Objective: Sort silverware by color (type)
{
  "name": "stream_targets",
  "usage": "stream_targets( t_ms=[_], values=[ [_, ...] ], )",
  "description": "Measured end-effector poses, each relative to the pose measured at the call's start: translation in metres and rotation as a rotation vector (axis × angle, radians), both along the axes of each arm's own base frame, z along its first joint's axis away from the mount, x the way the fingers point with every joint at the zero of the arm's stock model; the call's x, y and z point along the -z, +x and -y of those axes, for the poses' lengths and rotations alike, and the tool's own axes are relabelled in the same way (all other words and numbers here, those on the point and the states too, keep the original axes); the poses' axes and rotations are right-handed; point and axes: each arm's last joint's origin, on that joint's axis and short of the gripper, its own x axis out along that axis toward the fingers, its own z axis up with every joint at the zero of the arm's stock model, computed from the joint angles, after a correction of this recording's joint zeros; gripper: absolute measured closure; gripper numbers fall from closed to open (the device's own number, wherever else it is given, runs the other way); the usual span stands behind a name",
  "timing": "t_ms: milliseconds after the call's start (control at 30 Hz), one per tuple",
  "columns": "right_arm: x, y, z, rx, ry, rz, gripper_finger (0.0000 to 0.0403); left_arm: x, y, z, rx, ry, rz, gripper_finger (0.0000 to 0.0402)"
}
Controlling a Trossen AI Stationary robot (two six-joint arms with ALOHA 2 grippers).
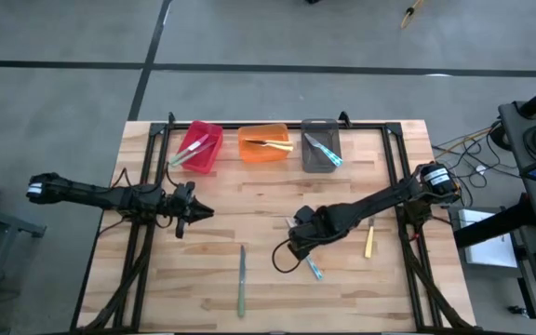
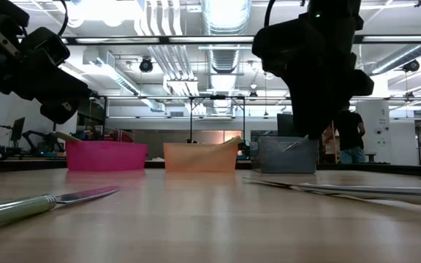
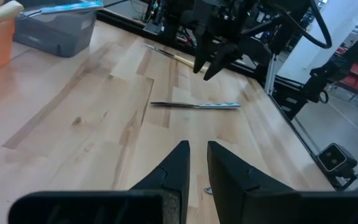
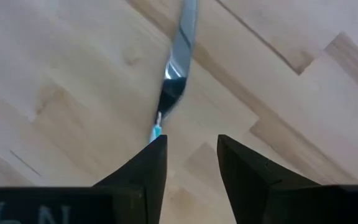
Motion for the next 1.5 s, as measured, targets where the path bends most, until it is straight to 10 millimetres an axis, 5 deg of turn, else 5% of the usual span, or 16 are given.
stream_targets(
  t_ms=[333,900,1167,1267,1500],
  values=[
    [0.004,0.006,-0.015,0.019,0.079,0.060,0.0273,-0.003,0.000,0.000,0.001,0.007,0.012,0.0364],
    [0.063,0.024,-0.032,0.003,0.119,-0.104,0.0286,-0.004,0.001,0.000,0.005,0.031,0.023,0.0364],
    [0.086,0.026,-0.033,0.007,0.083,-0.169,0.0347,-0.004,0.001,0.000,0.006,0.039,0.023,0.0364],
    [0.089,0.027,-0.033,0.009,0.081,-0.170,0.0381,-0.004,0.001,-0.001,-0.016,0.044,0.021,0.0364],
    [0.072,0.030,-0.027,-0.027,0.102,-0.120,0.0386,-0.004,0.001,-0.002,-0.068,0.063,0.021,0.0364]
  ],
)
